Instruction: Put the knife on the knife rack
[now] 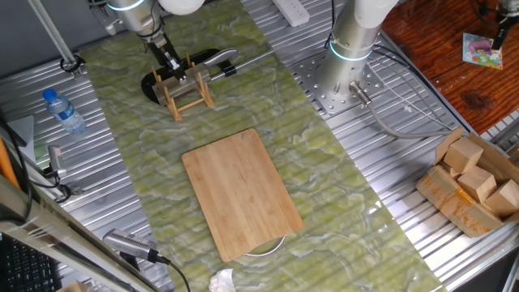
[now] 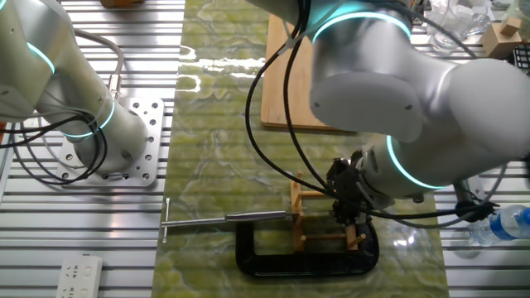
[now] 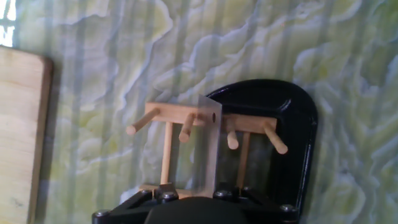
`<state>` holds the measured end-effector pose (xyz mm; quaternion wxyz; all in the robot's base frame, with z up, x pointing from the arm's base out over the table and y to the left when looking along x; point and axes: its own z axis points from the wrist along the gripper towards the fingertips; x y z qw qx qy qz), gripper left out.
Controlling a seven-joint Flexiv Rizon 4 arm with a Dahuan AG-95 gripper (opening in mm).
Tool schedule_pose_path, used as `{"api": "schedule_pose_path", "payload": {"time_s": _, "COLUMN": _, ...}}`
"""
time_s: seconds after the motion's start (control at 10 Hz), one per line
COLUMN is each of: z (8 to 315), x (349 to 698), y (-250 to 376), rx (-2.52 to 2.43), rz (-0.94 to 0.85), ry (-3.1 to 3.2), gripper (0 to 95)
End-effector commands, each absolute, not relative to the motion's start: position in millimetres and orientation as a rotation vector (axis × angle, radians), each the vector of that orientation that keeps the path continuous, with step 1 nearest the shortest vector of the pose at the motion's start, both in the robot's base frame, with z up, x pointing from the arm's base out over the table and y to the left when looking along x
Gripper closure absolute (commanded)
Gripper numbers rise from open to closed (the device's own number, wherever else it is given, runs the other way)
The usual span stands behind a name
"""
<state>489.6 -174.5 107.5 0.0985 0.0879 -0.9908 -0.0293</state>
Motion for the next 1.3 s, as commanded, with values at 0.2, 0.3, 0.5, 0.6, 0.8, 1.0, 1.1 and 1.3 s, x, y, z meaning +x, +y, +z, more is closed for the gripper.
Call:
{"api": "schedule_pose_path", "payload": {"time_s": 0.2, "z": 125, "x": 488, "y": -175, "rx": 0.242, "rz": -0.085, "ry": -2.931, "gripper": 57.0}}
{"api": "schedule_pose_path", "payload": {"time_s": 0.3, "z": 136, "x": 488, "y": -172, "rx": 0.214, "rz": -0.08, "ry": -2.942, "gripper": 57.0}}
{"api": "schedule_pose_path", "payload": {"time_s": 0.5, "z": 150, "x": 489, "y": -166, "rx": 0.16, "rz": -0.071, "ry": -2.97, "gripper": 76.0}}
{"api": "schedule_pose_path", "payload": {"time_s": 0.6, "z": 169, "x": 490, "y": -154, "rx": 0.142, "rz": -0.07, "ry": -2.991, "gripper": 95.0}}
{"api": "schedule_pose_path", "payload": {"time_s": 0.8, "z": 188, "x": 486, "y": -127, "rx": 0.108, "rz": -0.07, "ry": -3.022, "gripper": 95.0}}
{"api": "schedule_pose_path", "payload": {"time_s": 1.0, "z": 198, "x": 482, "y": -87, "rx": 0.07, "rz": -0.075, "ry": -3.087, "gripper": 95.0}}
{"api": "schedule_pose_path", "payload": {"time_s": 1.1, "z": 199, "x": 478, "y": -66, "rx": 0.013, "rz": -0.08, "ry": -3.107, "gripper": 95.0}}
{"api": "schedule_pose_path", "payload": {"time_s": 1.3, "z": 192, "x": 466, "y": -26, "rx": -0.095, "rz": -0.07, "ry": -3.127, "gripper": 95.0}}
